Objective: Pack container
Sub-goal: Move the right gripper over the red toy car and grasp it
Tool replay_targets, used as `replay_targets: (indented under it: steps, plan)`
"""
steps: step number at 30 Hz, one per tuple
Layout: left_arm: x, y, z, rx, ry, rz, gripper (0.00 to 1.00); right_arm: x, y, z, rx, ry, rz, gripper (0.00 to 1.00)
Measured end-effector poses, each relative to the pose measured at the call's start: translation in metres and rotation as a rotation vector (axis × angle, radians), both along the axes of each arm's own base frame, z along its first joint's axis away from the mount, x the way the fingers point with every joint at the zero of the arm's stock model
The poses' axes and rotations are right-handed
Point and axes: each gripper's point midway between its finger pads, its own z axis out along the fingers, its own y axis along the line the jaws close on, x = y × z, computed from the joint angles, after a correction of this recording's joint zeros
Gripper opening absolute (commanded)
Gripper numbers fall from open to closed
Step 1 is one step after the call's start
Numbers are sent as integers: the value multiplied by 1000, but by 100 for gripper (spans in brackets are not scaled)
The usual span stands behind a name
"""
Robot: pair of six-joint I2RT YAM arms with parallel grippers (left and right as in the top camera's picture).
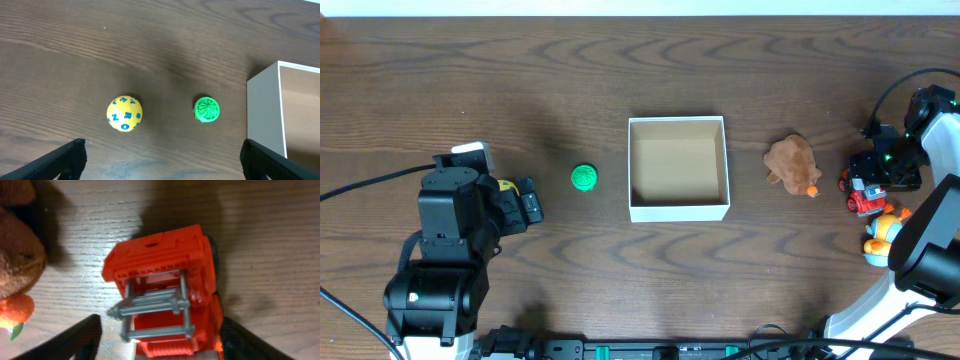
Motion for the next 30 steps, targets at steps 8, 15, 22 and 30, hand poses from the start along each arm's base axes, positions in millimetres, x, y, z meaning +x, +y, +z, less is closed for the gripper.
replay_targets:
  steps: [8, 15, 22, 30]
  plan:
    - [0, 0, 0, 0, 0, 0, 98, 0, 0, 0, 0, 0, -15, 54]
    - [0, 0, 0, 0, 0, 0, 98, 0, 0, 0, -1, -1, -27, 43]
    - [0, 0, 0, 0, 0, 0, 98, 4, -1, 2, -8, -16, -50, 22]
    - [0, 0, 0, 0, 0, 0, 98, 5, -2, 3, -11, -17, -108, 1]
